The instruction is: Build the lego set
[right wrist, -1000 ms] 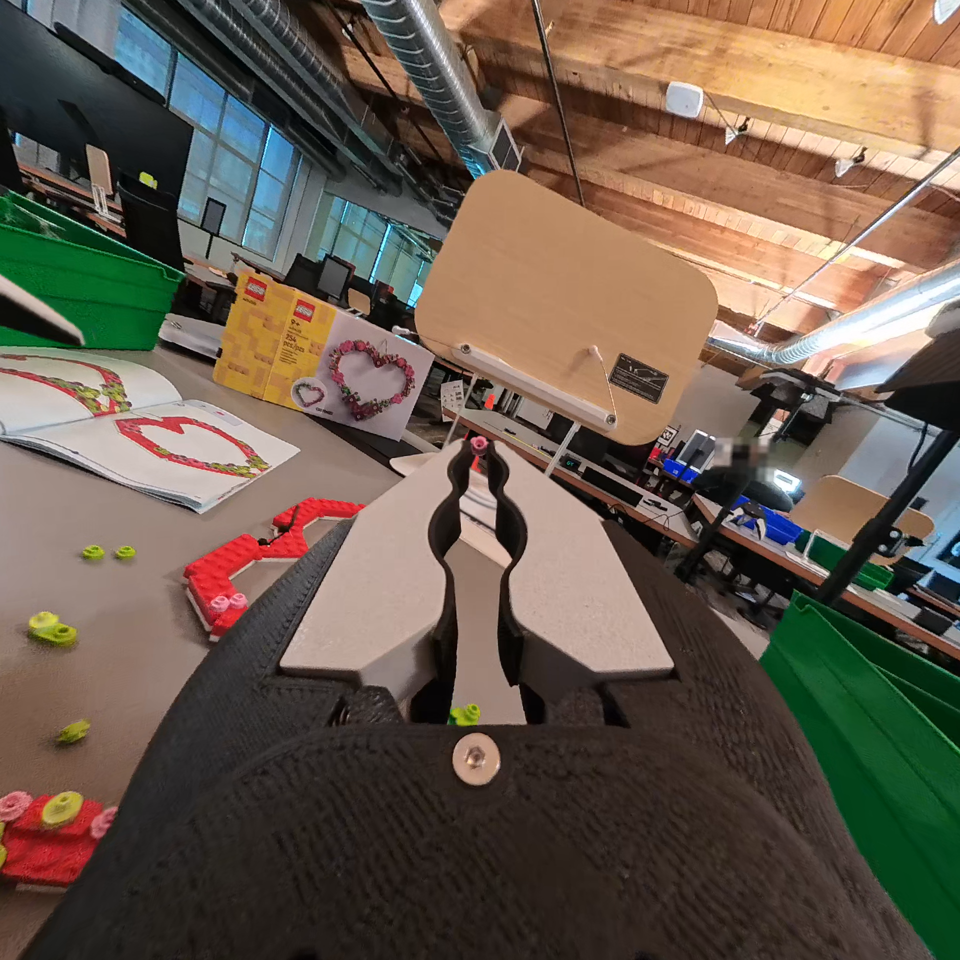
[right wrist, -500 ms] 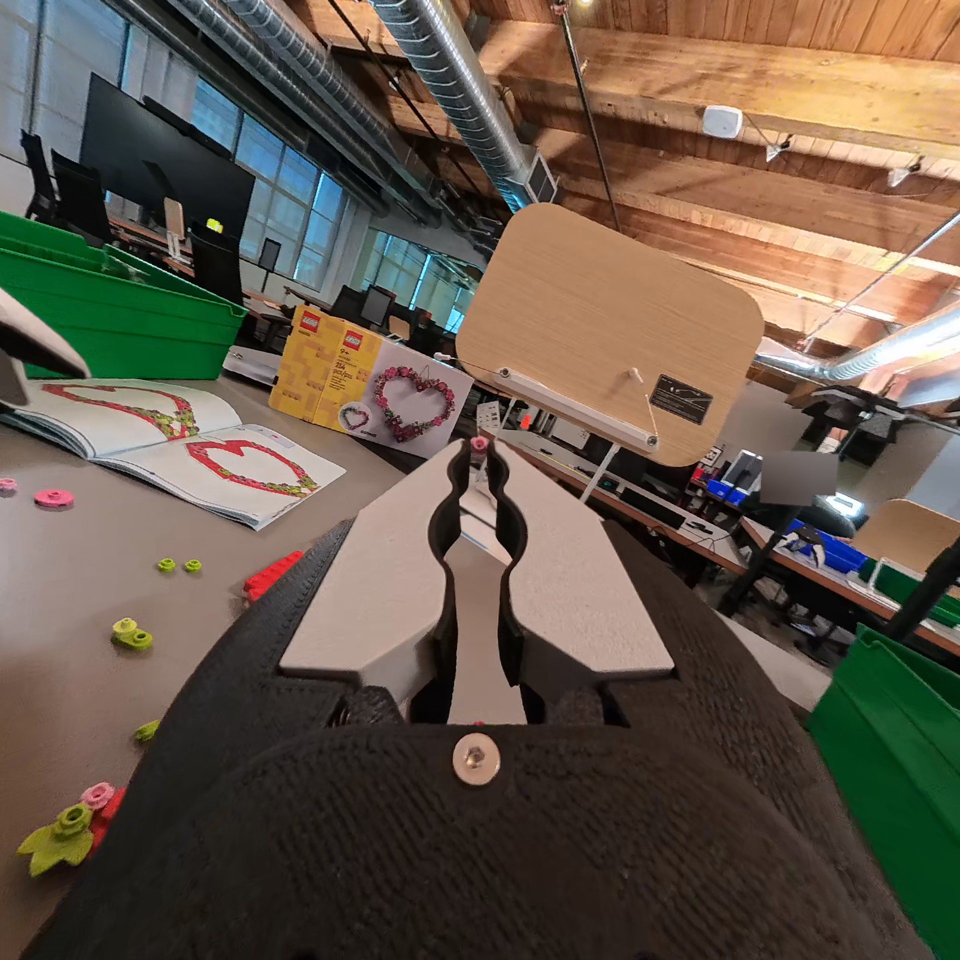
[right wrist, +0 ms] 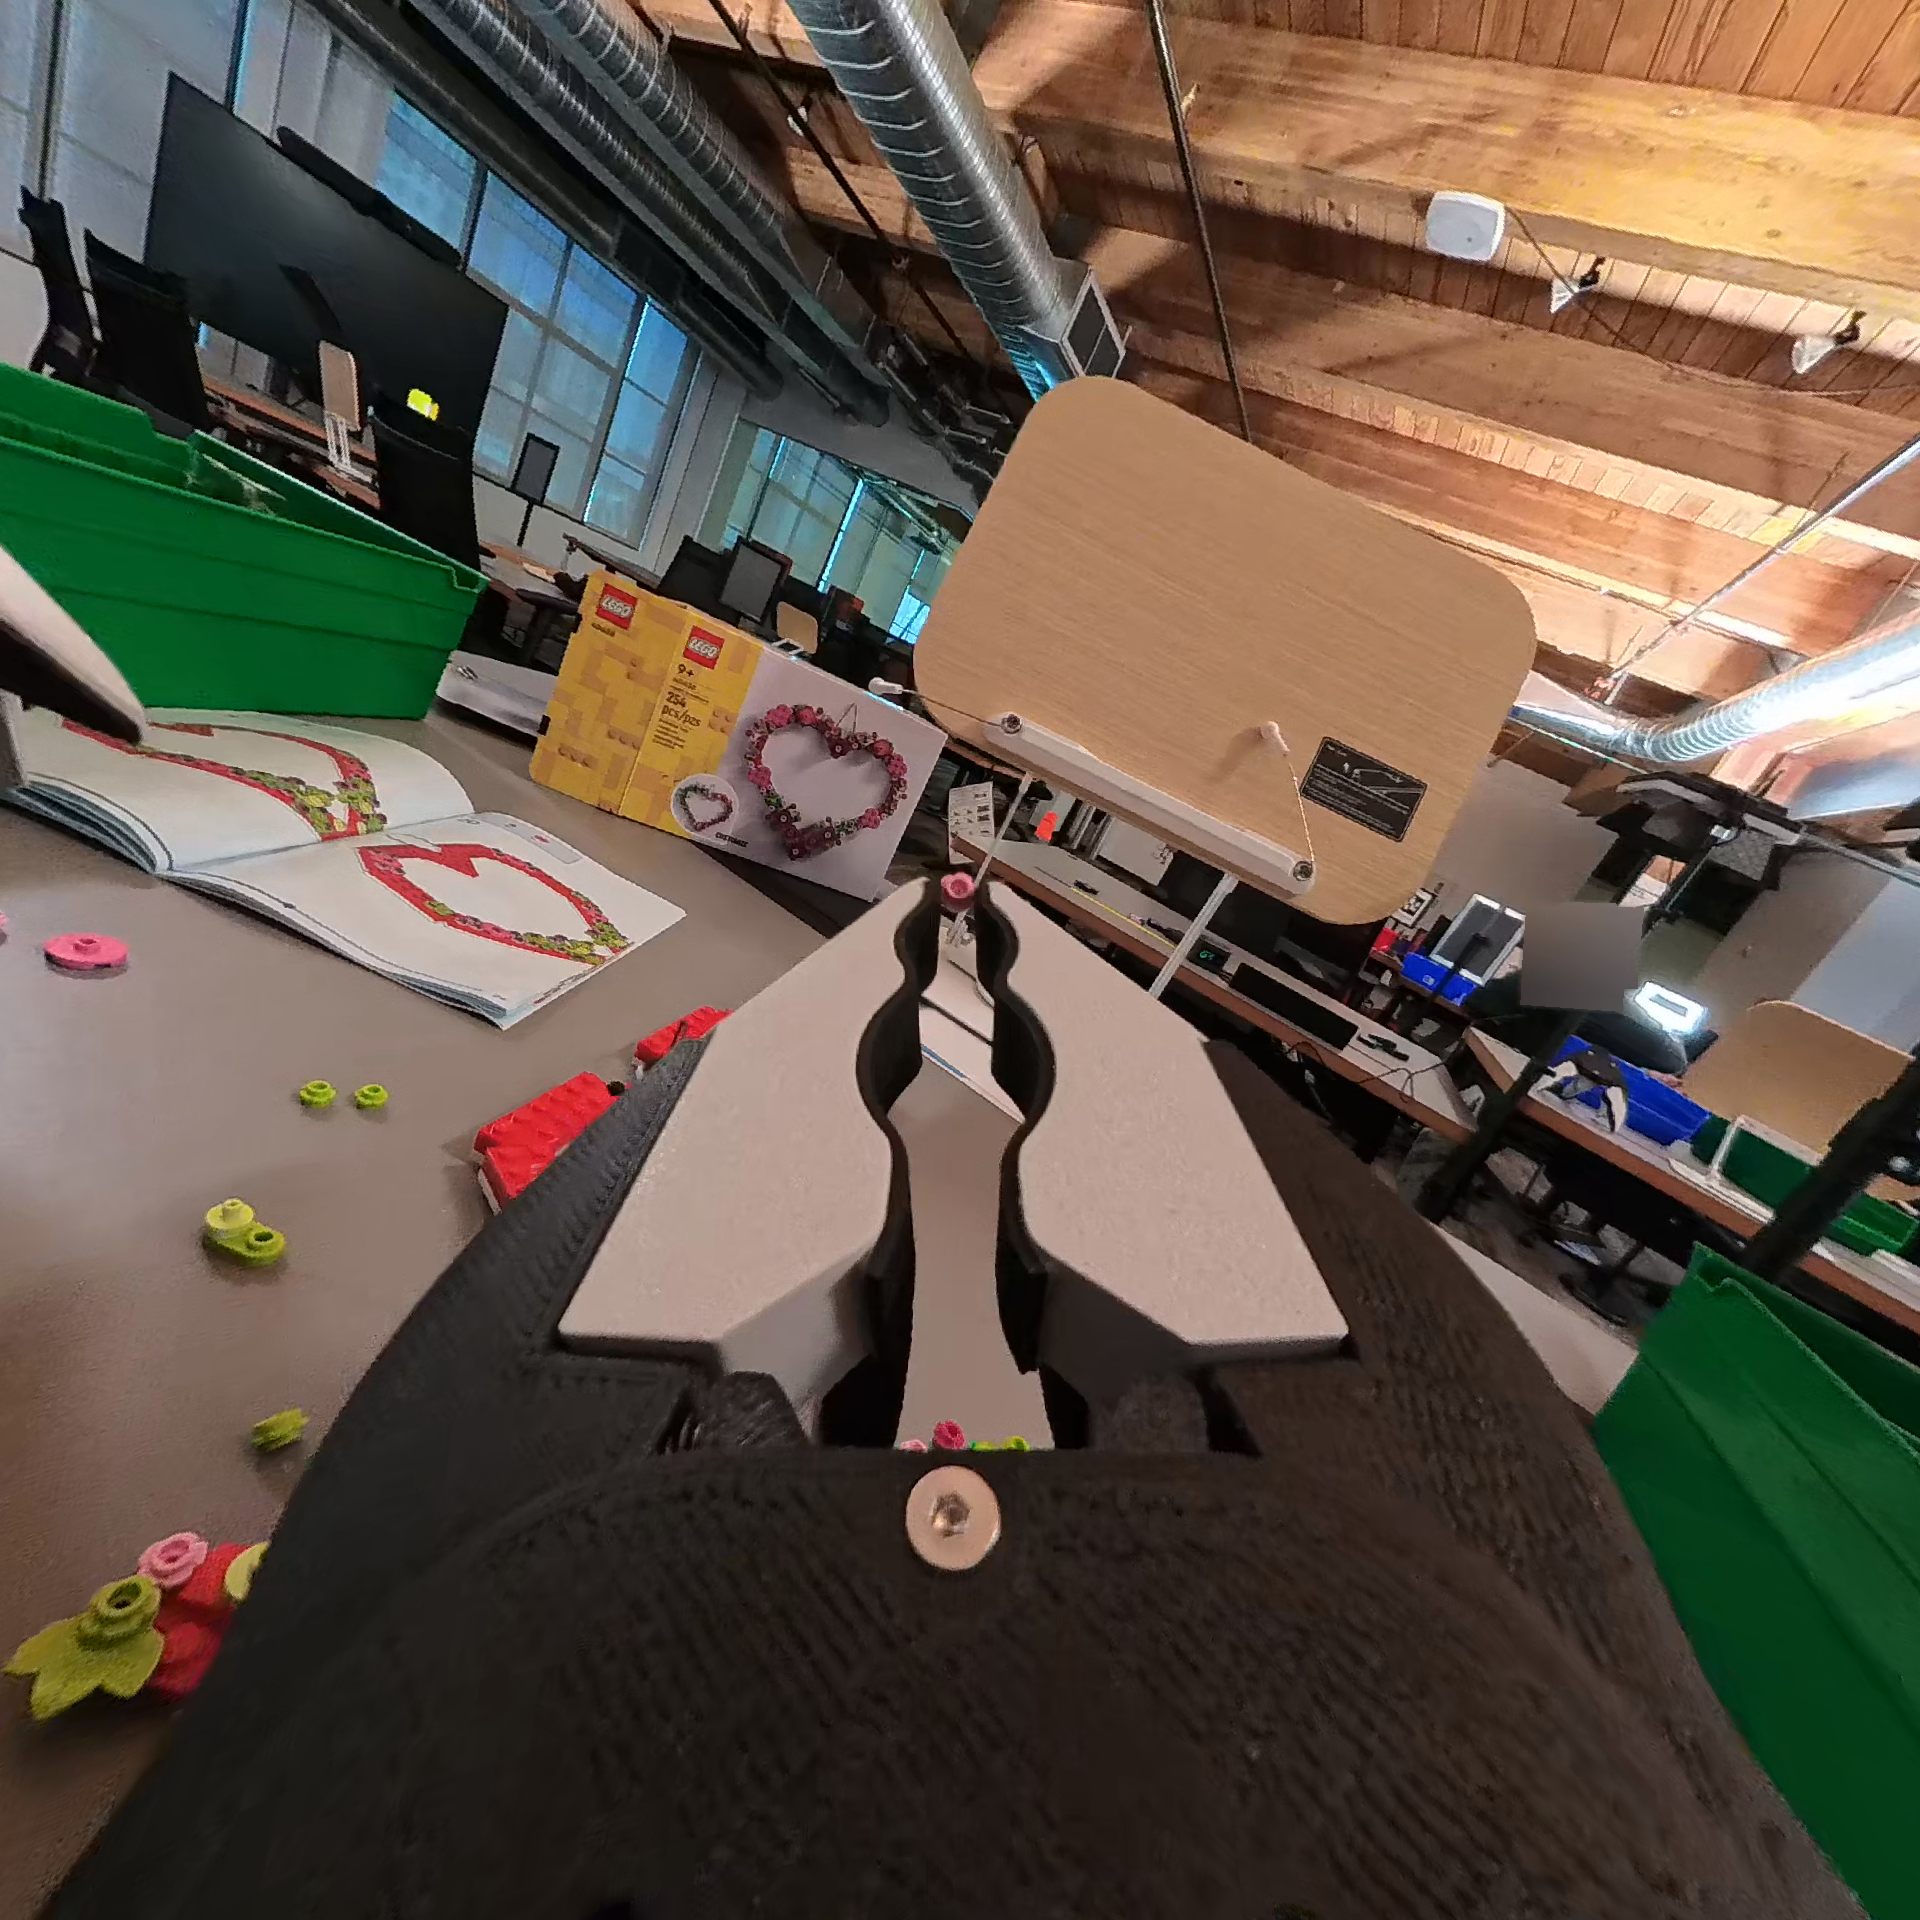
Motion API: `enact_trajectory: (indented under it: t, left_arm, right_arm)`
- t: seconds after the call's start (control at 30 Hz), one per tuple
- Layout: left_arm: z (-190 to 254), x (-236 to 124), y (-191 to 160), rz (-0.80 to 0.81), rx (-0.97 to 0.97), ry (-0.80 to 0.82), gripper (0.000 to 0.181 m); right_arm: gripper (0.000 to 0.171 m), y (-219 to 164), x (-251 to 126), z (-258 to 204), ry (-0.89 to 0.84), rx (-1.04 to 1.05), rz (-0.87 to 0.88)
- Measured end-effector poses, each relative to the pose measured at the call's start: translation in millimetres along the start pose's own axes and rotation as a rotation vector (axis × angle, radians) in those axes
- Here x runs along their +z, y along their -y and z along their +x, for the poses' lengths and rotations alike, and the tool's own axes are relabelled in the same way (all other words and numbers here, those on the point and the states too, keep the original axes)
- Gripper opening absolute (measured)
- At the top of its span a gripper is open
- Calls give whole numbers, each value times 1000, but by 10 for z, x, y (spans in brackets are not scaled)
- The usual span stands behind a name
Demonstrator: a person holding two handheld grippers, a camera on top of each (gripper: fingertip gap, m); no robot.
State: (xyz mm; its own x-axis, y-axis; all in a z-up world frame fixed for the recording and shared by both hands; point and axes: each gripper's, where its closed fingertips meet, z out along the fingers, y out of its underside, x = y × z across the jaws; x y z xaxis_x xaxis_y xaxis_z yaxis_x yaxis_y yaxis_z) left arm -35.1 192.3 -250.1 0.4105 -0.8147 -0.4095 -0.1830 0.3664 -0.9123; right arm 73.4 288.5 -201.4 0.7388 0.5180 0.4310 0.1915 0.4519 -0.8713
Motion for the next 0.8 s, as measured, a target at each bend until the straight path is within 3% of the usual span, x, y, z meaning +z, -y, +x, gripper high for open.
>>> enact_trajectory:
  t: [0.8]
  left_arm:
    - [-141,-88,7,26,-118,39,26]
  right_arm:
    - [5,-47,24,-50,20,-19,-14]
